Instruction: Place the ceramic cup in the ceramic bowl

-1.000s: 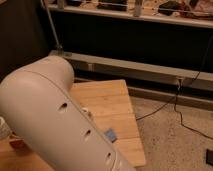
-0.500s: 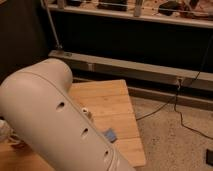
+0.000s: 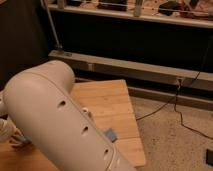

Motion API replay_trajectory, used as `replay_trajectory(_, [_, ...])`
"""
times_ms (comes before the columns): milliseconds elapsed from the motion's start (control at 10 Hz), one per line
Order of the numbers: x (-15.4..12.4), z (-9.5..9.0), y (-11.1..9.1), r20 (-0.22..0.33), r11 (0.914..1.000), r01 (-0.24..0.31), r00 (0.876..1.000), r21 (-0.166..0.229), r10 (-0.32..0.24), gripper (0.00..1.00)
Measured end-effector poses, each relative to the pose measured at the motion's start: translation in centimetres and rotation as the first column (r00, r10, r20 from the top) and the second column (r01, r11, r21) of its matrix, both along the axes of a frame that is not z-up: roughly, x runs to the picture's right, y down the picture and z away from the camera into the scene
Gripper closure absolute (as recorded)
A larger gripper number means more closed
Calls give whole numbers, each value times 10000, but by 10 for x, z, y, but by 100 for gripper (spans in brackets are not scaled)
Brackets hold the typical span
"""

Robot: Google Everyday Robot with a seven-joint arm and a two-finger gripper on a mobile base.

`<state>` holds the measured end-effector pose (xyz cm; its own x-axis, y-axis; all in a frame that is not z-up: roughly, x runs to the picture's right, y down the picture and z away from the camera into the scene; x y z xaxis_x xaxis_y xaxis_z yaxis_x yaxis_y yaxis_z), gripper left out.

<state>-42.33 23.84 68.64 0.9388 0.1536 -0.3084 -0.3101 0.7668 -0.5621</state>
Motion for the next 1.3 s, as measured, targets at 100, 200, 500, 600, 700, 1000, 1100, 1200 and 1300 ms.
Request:
replay_trajectory(100, [3, 5, 0, -134, 9997, -194, 9997, -161, 192, 20])
replay_trajectory(200, [4, 10, -1, -226, 9991, -332, 9992, -263, 326, 20])
replay_trajectory(500, [3, 17, -8, -330, 9972, -707, 9970, -228, 700, 20])
replay_trajectory(600, [1, 17, -15, -288, 9950, -989, 9947, -130, 984, 20])
replay_trajectory(700, [-2, 14, -24, -170, 9916, -1291, 9915, -43, 1290, 20])
replay_trajectory(1000, [-5, -13, -65, 363, 9740, -2185, 9756, 598, 2166, 20])
replay_trajectory(1100, [1, -26, -87, 421, 9618, -2505, 9680, 1103, 2473, 20])
replay_trajectory(1200, [11, -35, -102, 336, 9492, -2742, 9616, 1544, 2723, 20])
replay_trajectory(1300, [22, -40, -115, 230, 9361, -2942, 9551, 1929, 2954, 20])
